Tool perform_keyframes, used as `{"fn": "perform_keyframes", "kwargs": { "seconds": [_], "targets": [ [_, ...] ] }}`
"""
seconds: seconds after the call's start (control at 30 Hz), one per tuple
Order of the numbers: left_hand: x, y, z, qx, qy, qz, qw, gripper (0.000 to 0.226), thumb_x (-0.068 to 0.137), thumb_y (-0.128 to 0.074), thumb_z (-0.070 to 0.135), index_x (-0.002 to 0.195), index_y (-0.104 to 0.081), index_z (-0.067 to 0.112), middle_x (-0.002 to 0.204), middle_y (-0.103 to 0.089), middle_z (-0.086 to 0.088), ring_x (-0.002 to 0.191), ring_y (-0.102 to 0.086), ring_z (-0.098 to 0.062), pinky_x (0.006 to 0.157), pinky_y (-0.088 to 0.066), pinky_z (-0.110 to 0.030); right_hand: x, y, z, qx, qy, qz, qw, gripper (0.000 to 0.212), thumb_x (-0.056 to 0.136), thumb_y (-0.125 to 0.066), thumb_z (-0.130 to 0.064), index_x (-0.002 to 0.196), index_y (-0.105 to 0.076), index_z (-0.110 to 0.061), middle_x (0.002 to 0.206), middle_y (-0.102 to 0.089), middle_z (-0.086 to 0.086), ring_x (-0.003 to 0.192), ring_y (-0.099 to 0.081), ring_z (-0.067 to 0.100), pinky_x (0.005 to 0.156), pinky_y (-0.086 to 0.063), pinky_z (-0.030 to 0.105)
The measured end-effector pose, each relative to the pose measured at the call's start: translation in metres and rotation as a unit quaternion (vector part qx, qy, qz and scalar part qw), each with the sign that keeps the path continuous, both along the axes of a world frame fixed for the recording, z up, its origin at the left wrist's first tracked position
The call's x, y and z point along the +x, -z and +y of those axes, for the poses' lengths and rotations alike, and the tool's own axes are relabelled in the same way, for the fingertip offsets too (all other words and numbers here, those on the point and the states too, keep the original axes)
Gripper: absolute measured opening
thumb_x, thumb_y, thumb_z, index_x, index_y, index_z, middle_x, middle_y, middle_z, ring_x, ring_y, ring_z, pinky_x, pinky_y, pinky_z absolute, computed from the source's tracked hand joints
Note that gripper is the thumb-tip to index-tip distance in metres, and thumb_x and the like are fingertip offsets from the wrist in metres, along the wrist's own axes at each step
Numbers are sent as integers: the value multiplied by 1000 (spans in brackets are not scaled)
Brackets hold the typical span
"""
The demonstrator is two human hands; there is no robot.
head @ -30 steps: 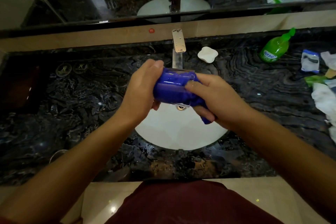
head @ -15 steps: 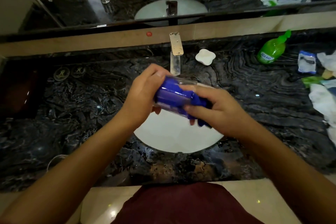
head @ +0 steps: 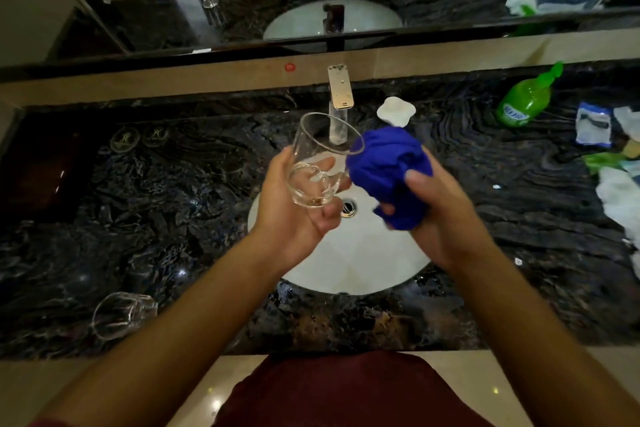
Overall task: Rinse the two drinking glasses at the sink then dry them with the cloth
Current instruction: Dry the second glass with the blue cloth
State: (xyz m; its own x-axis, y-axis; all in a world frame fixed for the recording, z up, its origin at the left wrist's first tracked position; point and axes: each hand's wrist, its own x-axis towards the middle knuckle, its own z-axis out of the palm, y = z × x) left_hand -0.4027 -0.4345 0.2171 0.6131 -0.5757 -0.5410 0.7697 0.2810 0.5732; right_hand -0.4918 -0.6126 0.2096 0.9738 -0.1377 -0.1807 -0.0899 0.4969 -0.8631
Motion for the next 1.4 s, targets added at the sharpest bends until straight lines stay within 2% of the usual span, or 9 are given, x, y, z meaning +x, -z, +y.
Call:
{"fn": "perform_keyframes", "kwargs": {
  "seconds": [0.1,0.33,0.47,0.63,0.83,1.03,1.13,1.27,1.4],
  "targets": [
    [-3,6,-3,12,-12,-12,1000,55,100,-36,62,116,-54,13,93,-63,-9,47,-46,-14,41,-36,-21,2,6,13,-181,37,2,983,84,73,-87,-24,147,-46,-25,136,-65,-1,121,-66,16,98,-55,34],
    [-12,3,-4,-66,79,-21,994,62,103,-24,56,95,-64,9,73,-56,-6,40,-41,-13,39,-24,-23,9,12,22,-187,63,-34,980,84,60,-95,-19,132,-52,-22,114,-71,-6,108,-70,13,90,-57,29],
    [-14,-1,2,-59,117,-16,991,59,99,-31,57,88,-67,12,67,-61,-4,37,-43,-12,44,-17,-24,5,2,10,-263,-5,-69,962,107,58,-98,-15,148,-41,-22,140,-61,-8,129,-60,12,103,-50,25],
    [-11,-14,7,-8,139,-81,987,48,84,-55,62,89,-81,22,78,-72,-2,78,-40,-18,72,-5,-40,-3,-12,8,-282,-37,-114,952,104,57,-95,-7,148,-43,-11,142,-58,-3,131,-59,19,106,-50,31],
    [-4,-32,5,-74,121,-118,983,43,85,-62,54,90,-73,13,81,-73,-7,70,-68,-19,66,-54,-29,-9,-23,16,-278,3,-147,949,98,60,-93,-17,145,-44,-15,142,-58,-11,133,-58,16,107,-49,28],
    [-5,-32,-6,79,40,-161,983,55,103,-37,52,88,-80,22,82,-79,3,85,-75,-11,75,-59,-28,-16,-32,21,-326,63,-167,928,99,56,-99,-32,141,-49,-24,128,-65,-19,121,-66,18,103,-53,35],
    [-3,-24,-11,162,-32,-345,924,58,92,-53,67,96,-73,13,85,-77,9,79,-72,-1,71,-57,-21,-12,-24,21,-258,77,-162,949,90,59,-94,-30,138,-52,-26,128,-68,-7,120,-67,22,103,-53,37],
    [-23,-19,-8,166,-99,-515,835,28,111,-29,13,131,-50,9,122,-62,-6,108,-63,-19,91,-56,-37,-4,-6,29,0,36,-91,995,82,58,-98,-33,130,-61,-19,123,-69,19,115,-67,38,94,-57,51],
    [-19,-18,-6,246,-72,-697,670,26,103,-44,20,119,-60,8,124,-59,0,121,-56,-23,100,-47,-47,-2,4,29,95,0,3,996,53,61,-93,-30,110,-75,-19,109,-74,14,97,-73,29,75,-58,43]
  ]
}}
